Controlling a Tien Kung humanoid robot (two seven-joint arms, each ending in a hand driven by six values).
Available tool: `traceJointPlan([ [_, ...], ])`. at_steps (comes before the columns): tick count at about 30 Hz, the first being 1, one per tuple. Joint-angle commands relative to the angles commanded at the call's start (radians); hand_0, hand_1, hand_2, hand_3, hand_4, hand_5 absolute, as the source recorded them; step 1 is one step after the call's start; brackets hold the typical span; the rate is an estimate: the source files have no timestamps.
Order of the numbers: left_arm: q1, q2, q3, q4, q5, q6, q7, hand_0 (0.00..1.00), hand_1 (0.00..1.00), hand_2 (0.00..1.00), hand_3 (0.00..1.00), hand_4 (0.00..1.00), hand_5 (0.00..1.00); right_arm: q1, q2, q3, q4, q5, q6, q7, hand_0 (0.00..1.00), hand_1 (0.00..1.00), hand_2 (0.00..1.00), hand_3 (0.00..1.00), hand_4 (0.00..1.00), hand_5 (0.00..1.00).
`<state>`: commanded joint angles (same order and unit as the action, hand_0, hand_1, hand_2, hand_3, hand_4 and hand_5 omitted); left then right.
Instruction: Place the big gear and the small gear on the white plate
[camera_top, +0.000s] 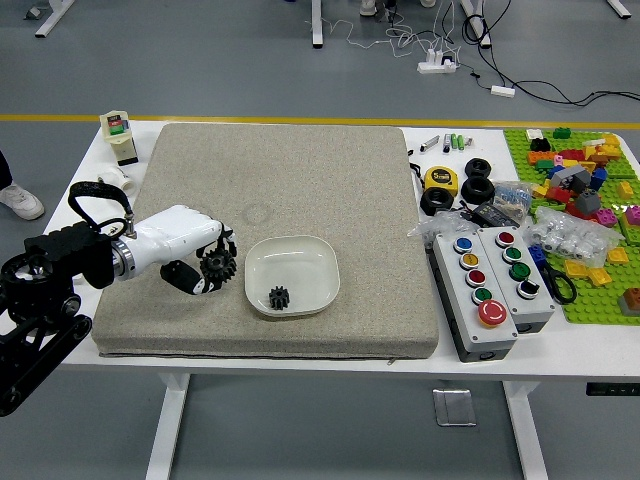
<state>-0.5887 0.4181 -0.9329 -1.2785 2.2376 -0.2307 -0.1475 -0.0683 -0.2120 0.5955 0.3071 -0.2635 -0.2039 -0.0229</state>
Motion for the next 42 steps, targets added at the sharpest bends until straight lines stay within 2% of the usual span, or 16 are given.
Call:
traceJointPlan([
  [3, -0.039, -0.036, 0.022, 0.014, -0.004, 0.03, -0.006, 0.307, 0.418, 0.468, 0.542, 0.029, 0.002, 0.0, 0.0, 0.0, 0.0, -0.001, 0.0, 0.0, 0.767, 0.808, 0.839, 0.795, 0.951, 0.8],
  [4, -0.051, -0.046, 0.032, 0.023, -0.008, 0.044, -0.01, 0.313, 0.434, 0.487, 0.553, 0.184, 0.002, 0.001, 0.0, -0.001, 0.001, 0.0, 0.0, 0.0, 0.767, 0.807, 0.839, 0.794, 0.95, 0.8],
  [9, -0.1, -0.086, 0.085, 0.072, -0.013, 0.101, -0.019, 0.313, 0.434, 0.487, 0.553, 0.184, 0.002, 0.002, -0.001, -0.003, 0.001, 0.003, -0.001, 0.0, 0.767, 0.807, 0.839, 0.794, 0.95, 0.8],
  [10, -0.113, -0.097, 0.103, 0.088, -0.011, 0.11, -0.02, 0.331, 0.485, 0.539, 0.585, 0.617, 0.064, 0.003, -0.001, -0.004, 0.002, 0.001, 0.0, 0.0, 0.768, 0.808, 0.838, 0.793, 0.95, 0.8],
  [15, -0.149, -0.129, 0.165, 0.148, -0.013, 0.141, -0.025, 0.331, 0.485, 0.539, 0.585, 0.617, 0.064, 0.005, -0.003, -0.006, 0.003, 0.003, -0.001, 0.0, 0.768, 0.808, 0.838, 0.793, 0.95, 0.8],
  [16, -0.156, -0.137, 0.177, 0.166, -0.015, 0.146, -0.026, 0.394, 0.537, 0.575, 0.607, 0.875, 0.218, 0.005, -0.003, -0.006, 0.003, 0.002, -0.001, 0.0, 0.768, 0.808, 0.838, 0.794, 0.95, 0.8],
  [21, -0.183, -0.174, 0.221, 0.248, -0.007, 0.172, -0.023, 0.394, 0.537, 0.575, 0.607, 0.875, 0.218, 0.007, -0.005, -0.009, 0.003, 0.003, -0.001, 0.0, 0.768, 0.808, 0.838, 0.794, 0.95, 0.8],
  [22, -0.186, -0.179, 0.225, 0.264, -0.004, 0.175, -0.023, 0.513, 0.651, 0.705, 0.684, 0.99, 0.329, 0.008, -0.005, -0.009, 0.003, 0.003, -0.001, 0.0, 0.767, 0.808, 0.838, 0.793, 0.95, 0.8],
  [27, -0.204, -0.211, 0.234, 0.35, 0.011, 0.196, -0.019, 0.513, 0.651, 0.705, 0.684, 0.99, 0.329, 0.009, -0.006, -0.012, 0.003, 0.004, -0.001, 0.0, 0.767, 0.808, 0.838, 0.793, 0.95, 0.8],
  [28, -0.207, -0.216, 0.234, 0.363, 0.013, 0.201, -0.018, 0.578, 0.695, 0.767, 0.781, 0.998, 0.366, 0.009, -0.006, -0.012, 0.003, 0.004, -0.001, 0.0, 0.768, 0.808, 0.838, 0.792, 0.95, 0.8],
  [30, -0.21, -0.222, 0.233, 0.377, 0.015, 0.212, -0.016, 0.578, 0.695, 0.767, 0.781, 0.998, 0.366, 0.009, -0.006, -0.012, 0.003, 0.004, -0.001, 0.001, 0.768, 0.808, 0.838, 0.792, 0.95, 0.8],
  [33, -0.211, -0.223, 0.223, 0.37, 0.022, 0.231, -0.016, 0.578, 0.695, 0.767, 0.781, 0.998, 0.366, 0.009, -0.006, -0.01, 0.003, 0.003, -0.001, 0.001, 0.768, 0.808, 0.838, 0.792, 0.95, 0.8],
  [34, -0.21, -0.223, 0.216, 0.362, 0.022, 0.242, -0.016, 0.622, 0.73, 0.837, 0.814, 0.998, 0.386, 0.009, -0.006, -0.01, 0.003, 0.004, -0.001, 0.001, 0.768, 0.808, 0.838, 0.792, 0.95, 0.8],
  [39, -0.207, -0.213, 0.173, 0.303, 0.031, 0.255, -0.016, 0.622, 0.73, 0.837, 0.814, 0.998, 0.386, 0.008, -0.005, -0.01, 0.003, 0.004, -0.001, 0.002, 0.768, 0.808, 0.838, 0.792, 0.95, 0.8],
  [40, -0.206, -0.211, 0.167, 0.293, 0.031, 0.255, -0.016, 0.609, 0.721, 0.812, 0.806, 0.998, 0.336, 0.008, -0.005, -0.01, 0.003, 0.004, -0.001, 0.002, 0.767, 0.807, 0.838, 0.793, 0.95, 0.8],
  [42, -0.201, -0.203, 0.139, 0.26, 0.031, 0.257, -0.015, 0.609, 0.721, 0.812, 0.806, 0.998, 0.336, 0.008, -0.005, -0.009, 0.002, 0.003, -0.001, 0.002, 0.767, 0.807, 0.838, 0.793, 0.95, 0.8],
])
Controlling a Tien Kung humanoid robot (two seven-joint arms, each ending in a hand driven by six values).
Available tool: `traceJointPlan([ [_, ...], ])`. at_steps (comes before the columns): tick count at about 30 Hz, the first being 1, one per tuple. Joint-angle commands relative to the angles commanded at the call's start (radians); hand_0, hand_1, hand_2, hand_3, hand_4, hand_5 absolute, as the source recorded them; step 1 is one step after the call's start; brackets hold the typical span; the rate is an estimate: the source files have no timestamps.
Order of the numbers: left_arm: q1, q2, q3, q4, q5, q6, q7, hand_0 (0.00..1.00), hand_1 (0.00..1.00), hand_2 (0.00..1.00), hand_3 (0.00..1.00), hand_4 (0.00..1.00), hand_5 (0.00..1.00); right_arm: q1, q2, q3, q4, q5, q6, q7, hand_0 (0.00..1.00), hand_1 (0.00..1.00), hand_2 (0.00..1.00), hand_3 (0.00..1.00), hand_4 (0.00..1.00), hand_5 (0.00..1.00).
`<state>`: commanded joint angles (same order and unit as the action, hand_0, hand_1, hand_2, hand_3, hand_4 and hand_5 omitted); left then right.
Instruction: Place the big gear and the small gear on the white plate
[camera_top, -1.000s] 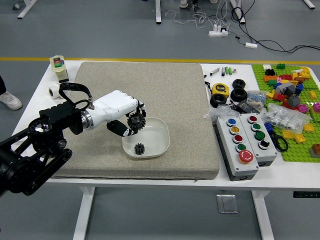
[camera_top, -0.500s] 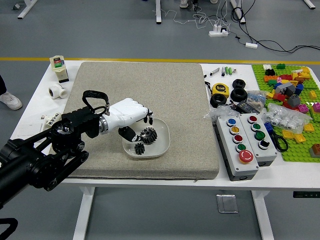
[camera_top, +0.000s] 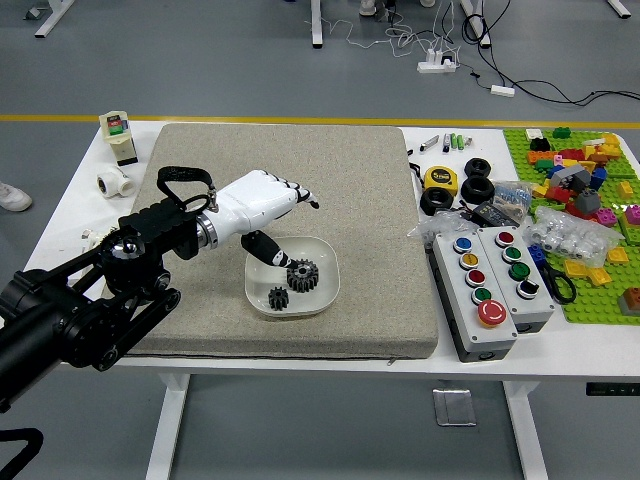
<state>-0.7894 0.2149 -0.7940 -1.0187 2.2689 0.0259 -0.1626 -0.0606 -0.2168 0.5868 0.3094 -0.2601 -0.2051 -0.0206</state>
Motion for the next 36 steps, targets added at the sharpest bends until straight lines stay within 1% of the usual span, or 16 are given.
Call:
traceJointPlan([
  [3, 0.02, 0.014, -0.07, -0.054, 0.0, 0.005, 0.009, 0.609, 0.721, 0.812, 0.806, 0.998, 0.336, -0.002, 0.0, 0.002, 0.0, -0.001, -0.001, 0.001, 0.767, 0.807, 0.838, 0.793, 0.95, 0.8],
  [4, 0.026, 0.015, -0.082, -0.062, -0.003, 0.008, 0.011, 0.535, 0.663, 0.731, 0.686, 0.965, 0.368, -0.002, 0.0, 0.002, 0.0, -0.002, -0.001, 0.001, 0.767, 0.808, 0.838, 0.792, 0.949, 0.799],
  [6, 0.053, 0.018, -0.141, -0.079, -0.033, 0.027, 0.022, 0.535, 0.663, 0.731, 0.686, 0.965, 0.368, -0.005, 0.0, 0.002, 0.0, -0.001, -0.001, 0.001, 0.767, 0.808, 0.838, 0.792, 0.949, 0.799],
  [9, 0.094, 0.02, -0.228, -0.087, -0.149, 0.06, 0.042, 0.535, 0.663, 0.731, 0.686, 0.965, 0.368, -0.008, 0.0, 0.004, 0.001, -0.003, 0.0, 0.0, 0.767, 0.808, 0.838, 0.792, 0.949, 0.799],
  [10, 0.114, 0.022, -0.259, -0.09, -0.188, 0.065, 0.056, 0.512, 0.642, 0.707, 0.628, 0.87, 0.432, -0.009, 0.0, 0.004, 0.001, -0.003, -0.001, 0.0, 0.767, 0.807, 0.838, 0.792, 0.949, 0.799],
  [12, 0.139, 0.023, -0.307, -0.096, -0.273, 0.068, 0.073, 0.512, 0.642, 0.707, 0.628, 0.87, 0.432, -0.012, 0.001, 0.003, 0.0, -0.002, -0.001, 0.0, 0.767, 0.807, 0.838, 0.792, 0.949, 0.799],
  [15, 0.191, 0.031, -0.378, -0.117, -0.403, 0.06, 0.098, 0.512, 0.642, 0.707, 0.628, 0.87, 0.432, -0.015, 0.002, 0.002, 0.0, -0.002, -0.001, 0.0, 0.767, 0.807, 0.838, 0.792, 0.949, 0.799],
  [16, 0.211, 0.035, -0.399, -0.129, -0.442, 0.055, 0.105, 0.539, 0.656, 0.722, 0.656, 0.869, 0.505, -0.016, 0.002, 0.002, 0.0, -0.002, -0.001, 0.0, 0.766, 0.806, 0.838, 0.792, 0.95, 0.799],
  [21, 0.308, 0.058, -0.489, -0.178, -0.646, 0.011, 0.149, 0.539, 0.656, 0.722, 0.656, 0.869, 0.505, -0.021, 0.002, 0.003, -0.001, -0.004, -0.001, 0.0, 0.766, 0.806, 0.838, 0.792, 0.95, 0.799],
  [22, 0.336, 0.064, -0.514, -0.194, -0.692, 0.0, 0.152, 0.666, 0.726, 0.796, 0.801, 0.928, 0.815, -0.022, 0.003, 0.004, -0.002, -0.005, -0.001, 0.0, 0.768, 0.806, 0.837, 0.792, 0.949, 0.799],
  [27, 0.425, 0.076, -0.593, -0.241, -0.9, -0.026, 0.129, 0.666, 0.726, 0.796, 0.801, 0.928, 0.815, -0.026, 0.005, 0.004, -0.003, -0.004, -0.001, 0.001, 0.768, 0.806, 0.837, 0.792, 0.949, 0.799],
  [28, 0.452, 0.08, -0.611, -0.256, -0.945, -0.042, 0.123, 0.708, 0.766, 0.83, 0.829, 0.948, 0.873, -0.028, 0.006, 0.004, -0.004, -0.004, -0.002, 0.001, 0.767, 0.806, 0.838, 0.792, 0.949, 0.799],
  [30, 0.494, 0.084, -0.631, -0.276, -1.03, -0.058, 0.117, 0.708, 0.766, 0.83, 0.829, 0.948, 0.873, -0.03, 0.007, 0.003, -0.005, -0.003, -0.002, 0.001, 0.767, 0.806, 0.838, 0.792, 0.949, 0.799],
  [33, 0.54, 0.081, -0.652, -0.295, -1.153, -0.067, 0.104, 0.708, 0.766, 0.83, 0.829, 0.948, 0.873, -0.033, 0.007, 0.0, -0.006, -0.002, -0.001, 0.001, 0.767, 0.806, 0.838, 0.792, 0.949, 0.799],
  [34, 0.554, 0.077, -0.66, -0.3, -1.192, -0.064, 0.096, 0.748, 0.803, 0.864, 0.853, 0.964, 0.934, -0.034, 0.008, 0.0, -0.006, -0.002, -0.002, 0.001, 0.767, 0.806, 0.838, 0.793, 0.949, 0.798],
  [36, 0.575, 0.068, -0.677, -0.305, -1.283, -0.063, 0.087, 0.748, 0.803, 0.864, 0.853, 0.964, 0.934, -0.035, 0.009, -0.003, -0.007, -0.001, -0.002, 0.001, 0.767, 0.806, 0.838, 0.793, 0.949, 0.798],
])
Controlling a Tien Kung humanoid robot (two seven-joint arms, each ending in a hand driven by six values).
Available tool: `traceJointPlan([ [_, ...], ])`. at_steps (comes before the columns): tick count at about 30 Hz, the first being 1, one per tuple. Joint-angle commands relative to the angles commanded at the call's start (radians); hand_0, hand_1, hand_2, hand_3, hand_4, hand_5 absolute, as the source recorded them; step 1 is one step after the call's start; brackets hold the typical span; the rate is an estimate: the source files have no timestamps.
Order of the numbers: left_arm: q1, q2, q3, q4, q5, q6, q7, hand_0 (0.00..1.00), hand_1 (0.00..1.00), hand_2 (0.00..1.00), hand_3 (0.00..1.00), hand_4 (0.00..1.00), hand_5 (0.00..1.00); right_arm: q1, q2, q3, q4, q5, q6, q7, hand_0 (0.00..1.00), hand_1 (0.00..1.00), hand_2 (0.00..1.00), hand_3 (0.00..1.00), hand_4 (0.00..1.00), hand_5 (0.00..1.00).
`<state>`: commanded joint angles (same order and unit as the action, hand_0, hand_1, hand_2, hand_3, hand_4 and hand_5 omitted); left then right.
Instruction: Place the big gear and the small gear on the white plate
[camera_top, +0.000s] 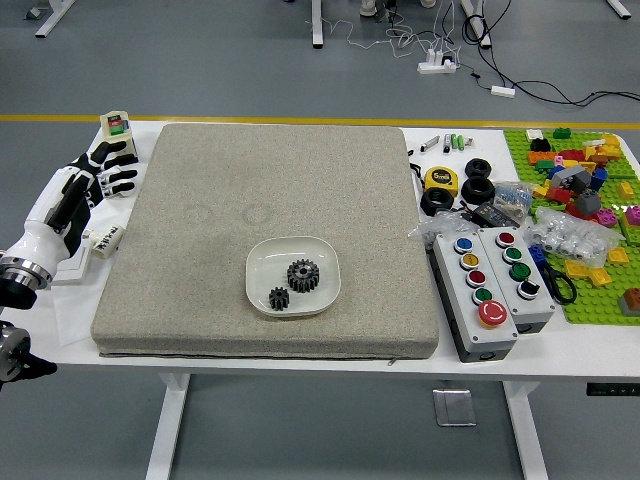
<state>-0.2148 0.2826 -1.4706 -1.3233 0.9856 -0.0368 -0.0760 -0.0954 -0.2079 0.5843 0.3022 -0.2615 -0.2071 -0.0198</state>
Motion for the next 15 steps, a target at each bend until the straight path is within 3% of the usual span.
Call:
traceJointPlan([
  [4, 0.034, -0.019, -0.028, -0.012, -0.141, -0.005, -0.007, 0.761, 0.807, 0.868, 0.857, 0.968, 0.973, -0.002, 0.001, -0.007, -0.002, 0.002, -0.001, -0.001, 0.766, 0.806, 0.838, 0.792, 0.949, 0.798],
  [15, 0.062, -0.032, -0.046, -0.021, -0.137, -0.02, -0.004, 0.768, 0.813, 0.873, 0.857, 0.969, 0.983, -0.003, 0.002, -0.002, -0.002, 0.001, -0.001, 0.001, 0.766, 0.806, 0.838, 0.792, 0.949, 0.798],
])
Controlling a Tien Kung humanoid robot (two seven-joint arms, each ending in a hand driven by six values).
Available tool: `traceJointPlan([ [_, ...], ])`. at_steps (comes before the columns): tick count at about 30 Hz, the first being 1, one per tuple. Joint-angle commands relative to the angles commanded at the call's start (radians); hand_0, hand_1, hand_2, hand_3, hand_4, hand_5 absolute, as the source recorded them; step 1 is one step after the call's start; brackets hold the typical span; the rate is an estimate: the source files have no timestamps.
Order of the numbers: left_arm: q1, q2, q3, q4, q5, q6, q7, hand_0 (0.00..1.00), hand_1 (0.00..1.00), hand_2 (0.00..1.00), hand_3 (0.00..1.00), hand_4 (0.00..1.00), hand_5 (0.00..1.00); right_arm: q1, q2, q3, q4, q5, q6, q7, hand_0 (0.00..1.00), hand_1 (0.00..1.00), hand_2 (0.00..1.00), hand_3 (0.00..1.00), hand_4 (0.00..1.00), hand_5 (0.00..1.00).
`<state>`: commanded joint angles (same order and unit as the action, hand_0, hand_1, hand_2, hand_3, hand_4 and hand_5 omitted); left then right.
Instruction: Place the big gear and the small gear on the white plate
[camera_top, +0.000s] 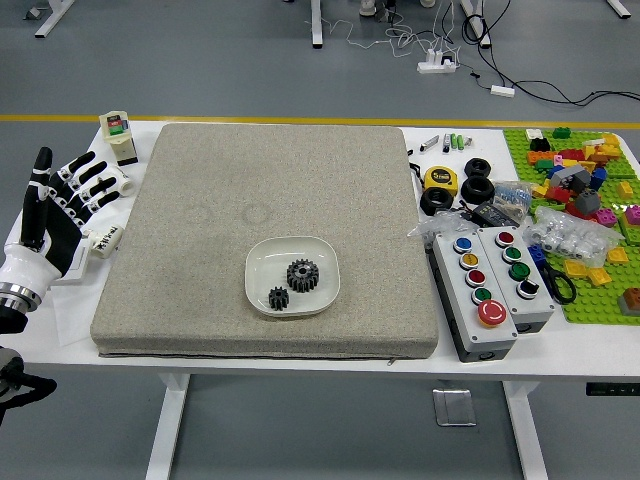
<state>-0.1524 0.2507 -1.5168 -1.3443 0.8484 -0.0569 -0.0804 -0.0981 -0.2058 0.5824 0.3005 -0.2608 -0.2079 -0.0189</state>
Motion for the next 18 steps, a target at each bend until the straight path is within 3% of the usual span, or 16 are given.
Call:
traceJointPlan([
  [18, 0.002, 0.0, -0.008, 0.001, 0.015, 0.004, 0.011, 0.773, 0.822, 0.882, 0.86, 0.969, 0.998, 0.004, 0.001, 0.002, 0.001, -0.001, 0.0, -0.001, 0.766, 0.805, 0.837, 0.79, 0.948, 0.798],
])
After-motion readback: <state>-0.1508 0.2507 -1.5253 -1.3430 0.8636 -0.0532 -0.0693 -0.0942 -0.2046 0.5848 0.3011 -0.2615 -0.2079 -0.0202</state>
